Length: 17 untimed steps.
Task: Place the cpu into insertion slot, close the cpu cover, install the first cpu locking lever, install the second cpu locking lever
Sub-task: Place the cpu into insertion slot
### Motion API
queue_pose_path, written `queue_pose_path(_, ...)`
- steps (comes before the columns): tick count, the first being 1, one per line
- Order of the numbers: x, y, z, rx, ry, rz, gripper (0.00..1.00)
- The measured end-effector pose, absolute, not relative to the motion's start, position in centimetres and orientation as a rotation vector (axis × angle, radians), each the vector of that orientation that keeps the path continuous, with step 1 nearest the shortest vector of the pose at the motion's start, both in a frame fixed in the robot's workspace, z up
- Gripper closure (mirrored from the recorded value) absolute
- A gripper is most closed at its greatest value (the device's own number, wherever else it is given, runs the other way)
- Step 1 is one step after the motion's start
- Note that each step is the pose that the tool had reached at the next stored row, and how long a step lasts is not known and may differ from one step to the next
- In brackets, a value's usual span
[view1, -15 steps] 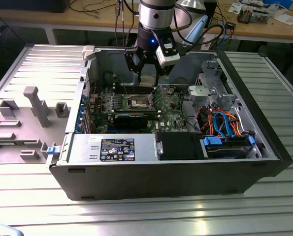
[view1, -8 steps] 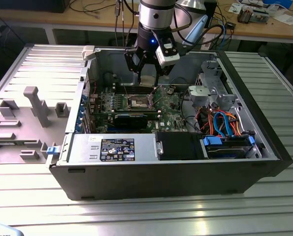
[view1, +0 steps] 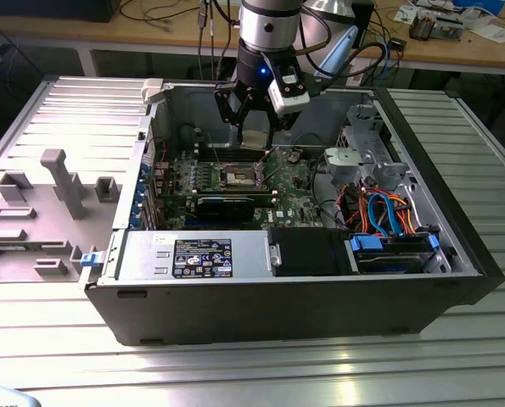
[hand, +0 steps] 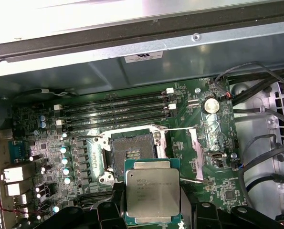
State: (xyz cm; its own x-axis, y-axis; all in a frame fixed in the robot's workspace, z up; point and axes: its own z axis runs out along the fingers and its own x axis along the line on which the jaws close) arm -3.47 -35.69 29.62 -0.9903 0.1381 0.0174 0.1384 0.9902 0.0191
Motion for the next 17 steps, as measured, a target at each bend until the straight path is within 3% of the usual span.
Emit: queue_pose_path(17, -3.47, -35.69, 29.62, -0.263, -3.115, -0.032, 0.45)
